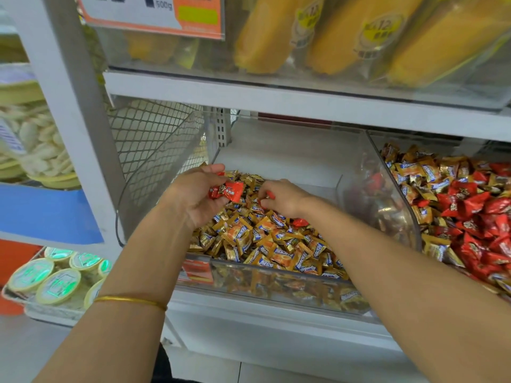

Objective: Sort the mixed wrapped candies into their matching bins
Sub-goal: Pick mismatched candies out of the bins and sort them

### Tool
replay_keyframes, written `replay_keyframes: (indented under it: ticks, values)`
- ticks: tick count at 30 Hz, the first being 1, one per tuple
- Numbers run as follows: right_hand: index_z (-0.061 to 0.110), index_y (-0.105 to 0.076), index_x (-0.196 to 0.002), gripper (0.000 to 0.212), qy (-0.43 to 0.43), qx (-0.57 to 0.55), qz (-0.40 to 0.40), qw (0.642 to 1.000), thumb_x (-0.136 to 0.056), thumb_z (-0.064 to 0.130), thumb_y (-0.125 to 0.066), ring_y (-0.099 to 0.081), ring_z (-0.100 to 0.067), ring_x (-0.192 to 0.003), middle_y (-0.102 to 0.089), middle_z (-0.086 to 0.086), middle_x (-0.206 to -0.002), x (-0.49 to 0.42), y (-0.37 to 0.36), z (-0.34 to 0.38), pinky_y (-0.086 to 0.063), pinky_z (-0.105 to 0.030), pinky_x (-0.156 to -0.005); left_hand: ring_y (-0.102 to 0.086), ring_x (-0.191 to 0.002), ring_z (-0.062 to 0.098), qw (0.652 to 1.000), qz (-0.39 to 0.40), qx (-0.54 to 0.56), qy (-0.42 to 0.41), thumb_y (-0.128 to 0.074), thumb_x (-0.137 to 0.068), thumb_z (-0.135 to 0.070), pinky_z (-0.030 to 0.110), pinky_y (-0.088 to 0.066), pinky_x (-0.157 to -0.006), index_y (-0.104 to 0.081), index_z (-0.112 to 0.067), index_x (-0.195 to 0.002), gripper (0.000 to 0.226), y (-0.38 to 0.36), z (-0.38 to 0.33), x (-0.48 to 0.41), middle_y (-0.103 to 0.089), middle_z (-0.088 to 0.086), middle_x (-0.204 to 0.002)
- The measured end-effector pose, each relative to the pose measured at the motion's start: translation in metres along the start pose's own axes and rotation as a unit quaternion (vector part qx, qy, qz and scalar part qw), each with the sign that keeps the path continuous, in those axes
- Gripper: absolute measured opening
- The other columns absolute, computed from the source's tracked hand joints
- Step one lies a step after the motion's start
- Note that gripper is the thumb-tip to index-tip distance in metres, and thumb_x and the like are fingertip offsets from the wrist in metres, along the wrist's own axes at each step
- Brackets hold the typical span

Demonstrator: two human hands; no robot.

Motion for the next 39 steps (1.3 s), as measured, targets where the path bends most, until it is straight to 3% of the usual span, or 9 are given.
replay_keyframes:
  ticks: [6, 12, 17, 19, 26, 30, 34, 37, 39]
  values:
    - [0.002, -0.055, -0.103, 0.016, 0.007, 0.052, 0.019, 0.998, -0.097, 0.016, -0.050, -0.049, -0.018, -0.090, -0.052, -0.006, -0.102, 0.004, 0.001, 0.001, -0.040, -0.028, -0.075, -0.055, -0.103, 0.028, 1.000, 0.008, -0.003, 0.004, -0.042, -0.092, 0.010, 0.030, -0.056, -0.065, -0.057, -0.009, -0.089, 0.024, -0.001, 0.001, 0.001, -0.050, 0.020, -0.125]
    - [0.002, -0.053, -0.100, 0.013, -0.076, -0.159, -0.101, 0.979, -0.097, 0.006, -0.041, -0.043, -0.016, -0.059, -0.047, -0.006, -0.076, 0.038, 0.043, -0.005, -0.034, -0.023, -0.045, -0.055, -0.105, 0.029, 1.000, 0.019, -0.017, 0.007, -0.043, -0.092, 0.010, 0.031, -0.057, -0.060, -0.056, -0.009, -0.091, 0.023, -0.004, 0.005, 0.001, -0.051, 0.022, -0.124]
    - [0.006, -0.053, -0.125, 0.032, -0.084, 0.043, 0.076, 0.993, -0.100, 0.021, -0.041, -0.062, -0.021, -0.082, -0.062, -0.014, -0.113, 0.080, 0.041, -0.003, -0.049, -0.030, -0.072, -0.056, -0.094, 0.027, 1.000, 0.029, -0.001, 0.006, -0.041, -0.092, 0.011, 0.029, -0.058, -0.052, -0.057, -0.007, -0.092, 0.024, -0.004, 0.001, 0.003, -0.050, 0.019, -0.116]
    - [0.007, -0.046, -0.133, 0.038, -0.079, 0.112, 0.142, 0.980, -0.100, 0.025, -0.042, -0.059, -0.017, -0.079, -0.060, -0.011, -0.117, 0.082, 0.025, -0.003, -0.048, -0.026, -0.066, -0.056, -0.099, 0.028, 1.000, 0.027, -0.004, -0.001, -0.041, -0.092, 0.011, 0.027, -0.057, -0.050, -0.056, -0.007, -0.092, 0.024, -0.002, -0.001, 0.004, -0.050, 0.020, -0.114]
    - [0.015, -0.048, -0.094, 0.011, -0.107, 0.071, -0.010, 0.992, -0.096, 0.007, -0.042, -0.048, -0.019, -0.075, -0.051, -0.002, -0.082, 0.070, 0.020, -0.017, -0.035, -0.025, -0.055, -0.057, -0.078, 0.020, 0.999, 0.000, -0.011, -0.043, -0.037, -0.092, 0.012, 0.022, -0.055, -0.048, -0.055, -0.008, -0.089, 0.027, 0.015, -0.013, 0.011, -0.053, 0.013, -0.088]
    - [0.006, -0.052, -0.100, 0.016, -0.134, -0.083, -0.060, 0.986, -0.099, 0.007, -0.036, -0.051, -0.021, -0.063, -0.055, -0.011, -0.082, 0.079, 0.037, -0.015, -0.043, -0.029, -0.054, -0.057, -0.078, 0.019, 0.998, -0.010, -0.018, -0.055, -0.037, -0.092, 0.012, 0.025, -0.057, -0.053, -0.055, -0.008, -0.088, 0.027, 0.026, -0.017, 0.011, -0.053, 0.011, -0.085]
    - [0.015, -0.054, -0.121, 0.030, -0.113, -0.012, 0.034, 0.993, -0.098, 0.009, -0.037, -0.048, -0.015, -0.058, -0.054, -0.006, -0.091, 0.087, 0.036, -0.011, -0.039, -0.021, -0.044, -0.058, -0.075, 0.020, 0.998, -0.003, -0.024, -0.055, -0.038, -0.092, 0.013, 0.025, -0.056, -0.051, -0.055, -0.007, -0.089, 0.027, 0.029, -0.015, 0.012, -0.054, 0.013, -0.084]
    - [0.017, -0.041, -0.139, 0.041, -0.085, 0.110, 0.104, 0.985, -0.098, 0.015, -0.044, -0.059, -0.023, -0.093, -0.052, -0.010, -0.127, 0.084, 0.019, -0.012, -0.050, -0.030, -0.075, -0.058, -0.077, 0.020, 0.998, 0.004, -0.025, -0.059, -0.038, -0.091, 0.014, 0.026, -0.057, -0.052, -0.056, -0.006, -0.089, 0.027, 0.028, -0.014, 0.012, -0.052, 0.013, -0.089]
    - [0.015, -0.045, -0.133, 0.036, -0.089, 0.159, 0.084, 0.980, -0.097, 0.016, -0.046, -0.055, -0.024, -0.103, -0.054, -0.008, -0.125, 0.077, 0.008, -0.018, -0.048, -0.032, -0.083, -0.058, -0.079, 0.021, 0.998, 0.012, -0.019, -0.061, -0.038, -0.091, 0.014, 0.027, -0.058, -0.055, -0.056, -0.005, -0.090, 0.027, 0.027, -0.015, 0.012, -0.052, 0.013, -0.091]
Point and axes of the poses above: each hand's wrist, its own x-axis away from the middle knuckle, its own y-axis out of the back of the hand, z = x × y, the point moved 1 cm from there along -x, towards the middle knuckle
